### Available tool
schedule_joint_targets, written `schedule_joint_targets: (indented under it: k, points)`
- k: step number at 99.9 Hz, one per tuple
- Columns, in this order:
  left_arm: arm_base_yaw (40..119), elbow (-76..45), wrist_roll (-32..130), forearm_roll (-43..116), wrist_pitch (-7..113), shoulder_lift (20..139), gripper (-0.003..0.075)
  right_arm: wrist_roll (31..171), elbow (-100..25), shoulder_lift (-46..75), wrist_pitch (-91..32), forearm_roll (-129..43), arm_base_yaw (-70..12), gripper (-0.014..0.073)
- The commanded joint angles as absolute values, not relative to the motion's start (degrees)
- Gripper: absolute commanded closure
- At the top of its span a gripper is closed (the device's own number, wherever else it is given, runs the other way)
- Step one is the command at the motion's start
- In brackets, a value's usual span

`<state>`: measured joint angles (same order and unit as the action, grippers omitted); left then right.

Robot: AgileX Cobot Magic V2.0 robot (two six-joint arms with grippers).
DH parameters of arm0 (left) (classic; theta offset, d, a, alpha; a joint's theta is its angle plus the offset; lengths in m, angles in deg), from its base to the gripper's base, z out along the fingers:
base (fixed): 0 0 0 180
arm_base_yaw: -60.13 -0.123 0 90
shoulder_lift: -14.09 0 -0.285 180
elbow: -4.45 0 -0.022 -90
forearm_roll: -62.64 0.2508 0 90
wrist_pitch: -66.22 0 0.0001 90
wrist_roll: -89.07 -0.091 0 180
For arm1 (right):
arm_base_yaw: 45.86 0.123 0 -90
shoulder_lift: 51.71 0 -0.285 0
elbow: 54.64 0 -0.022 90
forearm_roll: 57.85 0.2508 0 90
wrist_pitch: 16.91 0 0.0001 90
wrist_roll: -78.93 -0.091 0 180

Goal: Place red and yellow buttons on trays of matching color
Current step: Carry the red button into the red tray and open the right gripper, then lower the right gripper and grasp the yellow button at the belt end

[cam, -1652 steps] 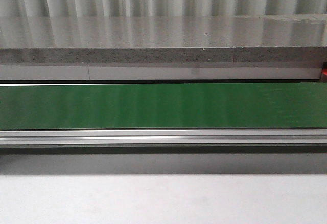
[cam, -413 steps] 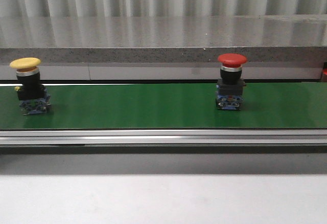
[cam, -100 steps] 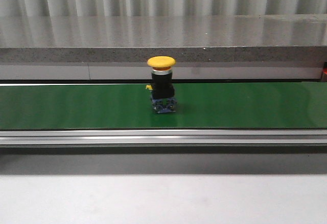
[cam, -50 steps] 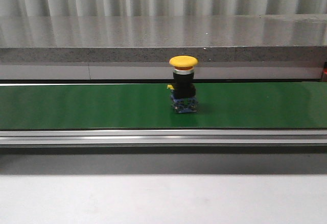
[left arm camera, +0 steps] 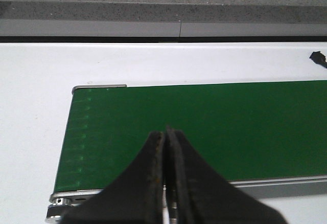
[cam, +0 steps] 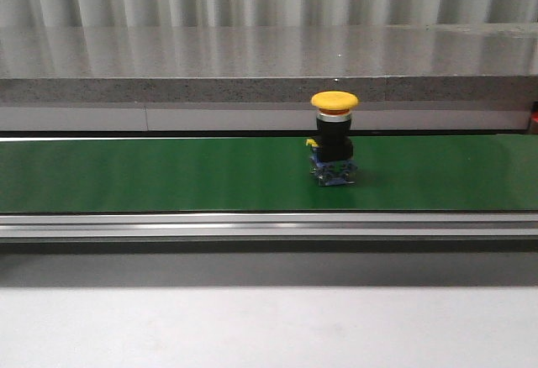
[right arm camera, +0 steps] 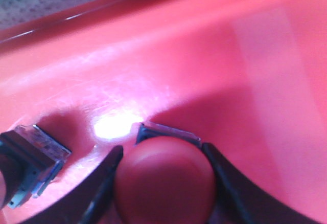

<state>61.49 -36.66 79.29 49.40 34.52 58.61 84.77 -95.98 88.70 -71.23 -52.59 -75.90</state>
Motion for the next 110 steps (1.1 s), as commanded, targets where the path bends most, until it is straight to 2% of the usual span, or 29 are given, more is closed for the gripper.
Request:
schedule_joint_targets:
  k: [1,13,22,71,110]
  points:
    - [61.9,-35.2,79.1,48.3,38.4,58.6,0.074,84.7,-98.2,84.7,-69.5,-52.6,-76.2,0.0256]
    - [61.9,-35.2,79.1,48.3,38.4,58.6,0.074,84.7,-98.2,84.6,-69.1,-52.6,-76.2,0.0065]
    - [61.9,-35.2,79.1,48.3,38.4,58.6,0.074,84.7,-98.2,84.1,-68.3,-52.6,-76.2,-0.0006]
    - [61.9,-35.2,79.1,48.3,38.4,58.6,0.074,84.8,-98.2,70.7,-66.0,-52.6,-75.7,-0.0012]
    - [61.9,-35.2,79.1,48.3,38.4,58.6,0.074,87.0,-96.3,57.1,-74.2,-50.6,-71.3,-0.001]
